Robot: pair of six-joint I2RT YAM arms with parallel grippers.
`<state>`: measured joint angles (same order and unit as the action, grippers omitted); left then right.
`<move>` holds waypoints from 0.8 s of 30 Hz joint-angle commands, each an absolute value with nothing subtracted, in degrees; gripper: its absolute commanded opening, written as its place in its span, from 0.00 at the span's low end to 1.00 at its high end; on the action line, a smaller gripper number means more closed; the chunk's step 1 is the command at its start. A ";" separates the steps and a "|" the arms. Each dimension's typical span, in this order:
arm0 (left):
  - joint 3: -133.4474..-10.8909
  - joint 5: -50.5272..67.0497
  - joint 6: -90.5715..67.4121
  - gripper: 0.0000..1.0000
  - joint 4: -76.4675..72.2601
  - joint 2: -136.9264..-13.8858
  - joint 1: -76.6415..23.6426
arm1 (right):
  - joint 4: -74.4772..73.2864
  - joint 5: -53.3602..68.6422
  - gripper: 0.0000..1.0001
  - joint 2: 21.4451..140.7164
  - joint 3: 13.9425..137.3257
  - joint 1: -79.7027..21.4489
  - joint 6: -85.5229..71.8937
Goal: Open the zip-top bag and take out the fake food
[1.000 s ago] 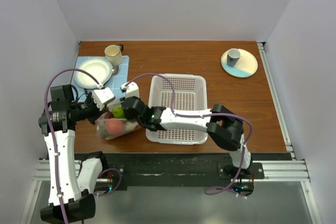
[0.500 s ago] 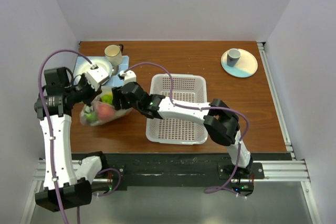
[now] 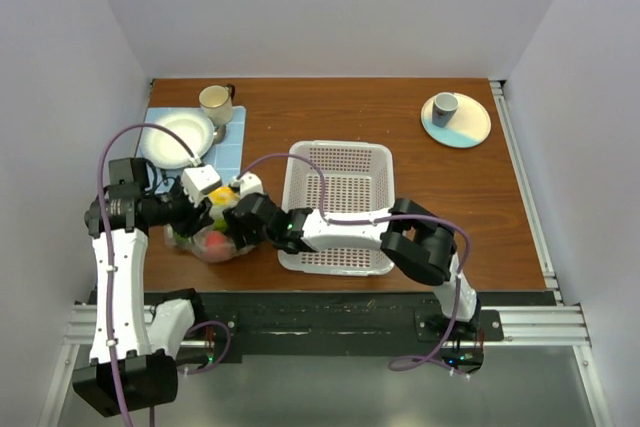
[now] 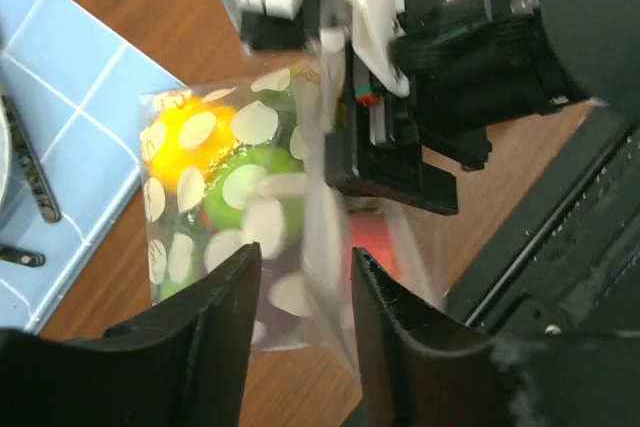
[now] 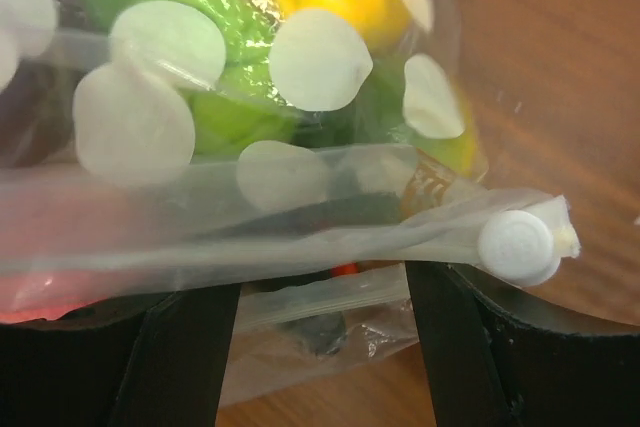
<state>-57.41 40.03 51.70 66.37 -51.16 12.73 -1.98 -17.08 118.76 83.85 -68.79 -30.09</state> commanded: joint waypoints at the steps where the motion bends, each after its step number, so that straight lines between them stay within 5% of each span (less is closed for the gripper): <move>1: -57.56 40.43 55.72 0.57 66.81 -49.84 13.01 | -3.87 -21.26 0.69 115.85 79.20 -73.03 -32.07; 9: -61.52 40.26 54.32 0.64 65.13 -51.77 13.01 | -2.20 -25.84 0.70 110.04 68.03 -75.41 -35.07; 24: -48.88 32.00 51.94 0.60 48.35 -54.66 13.18 | 5.97 -14.51 0.66 113.11 72.68 -77.08 -24.00</move>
<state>-52.66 34.41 52.07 54.41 -52.47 12.84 0.45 -19.35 112.22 69.49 -75.83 -28.51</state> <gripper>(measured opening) 0.617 0.680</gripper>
